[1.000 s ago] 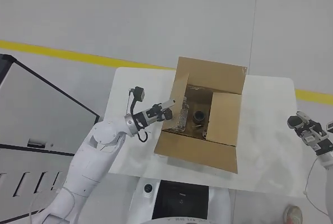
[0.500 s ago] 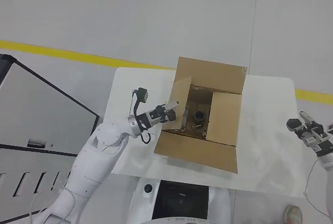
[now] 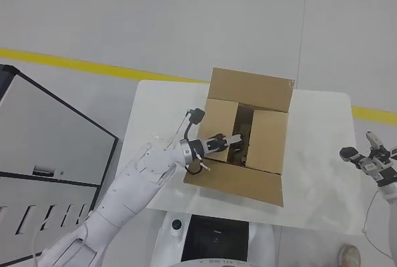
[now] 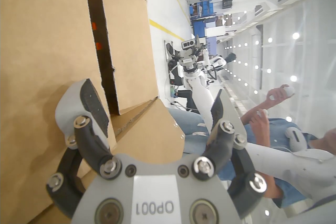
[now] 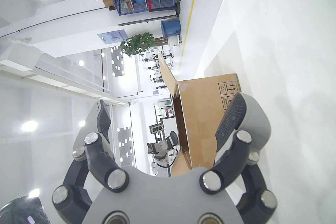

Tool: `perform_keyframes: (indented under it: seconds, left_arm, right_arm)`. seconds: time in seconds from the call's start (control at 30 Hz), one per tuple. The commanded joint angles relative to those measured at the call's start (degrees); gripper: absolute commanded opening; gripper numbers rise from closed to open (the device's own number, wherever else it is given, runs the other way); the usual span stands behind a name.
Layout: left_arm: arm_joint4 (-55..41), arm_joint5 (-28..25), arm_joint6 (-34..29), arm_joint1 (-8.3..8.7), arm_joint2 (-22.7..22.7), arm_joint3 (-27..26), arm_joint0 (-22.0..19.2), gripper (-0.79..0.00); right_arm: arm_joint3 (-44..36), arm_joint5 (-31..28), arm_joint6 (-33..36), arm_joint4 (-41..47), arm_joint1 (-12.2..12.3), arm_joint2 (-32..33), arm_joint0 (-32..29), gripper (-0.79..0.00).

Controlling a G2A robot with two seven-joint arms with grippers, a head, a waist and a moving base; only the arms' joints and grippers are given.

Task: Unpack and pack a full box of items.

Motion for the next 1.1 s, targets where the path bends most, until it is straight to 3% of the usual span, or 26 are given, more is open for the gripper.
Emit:
perform_keyframes:
  seconds: [0.0,0.3,0.43,0.63,0.8,1.07]
  left_arm:
    - [2.27,1.08,1.25,-0.25,0.78,1.17,-1.02,0.0]
    - [8.16,2.16,3.24,-1.1,4.42,5.73,-1.88,0.0]
    - [6.27,2.31,3.9,-0.99,2.79,3.51,-1.28,0.0]
    - [-0.62,4.17,1.64,-0.44,-1.81,-3.98,0.08,0.0]
    - [-5.88,6.89,-3.53,1.33,-11.2,-11.99,3.58,0.0]
    - [-11.46,8.47,-18.42,5.31,-34.71,-20.44,17.71,0.0]
  right_arm:
    - [0.0,0.0,0.0,0.0,0.0,0.0,0.0,0.0]
    - [0.0,0.0,0.0,0.0,0.0,0.0,0.0,0.0]
    - [0.0,0.0,0.0,0.0,0.0,0.0,0.0,0.0]
    - [0.0,0.0,0.0,0.0,0.0,0.0,0.0,0.0]
    - [-0.37,0.21,-0.32,-0.15,-0.04,-0.29,-0.02,0.0]
    - [-3.88,0.13,3.08,6.44,-1.14,-5.43,1.96,0.0]
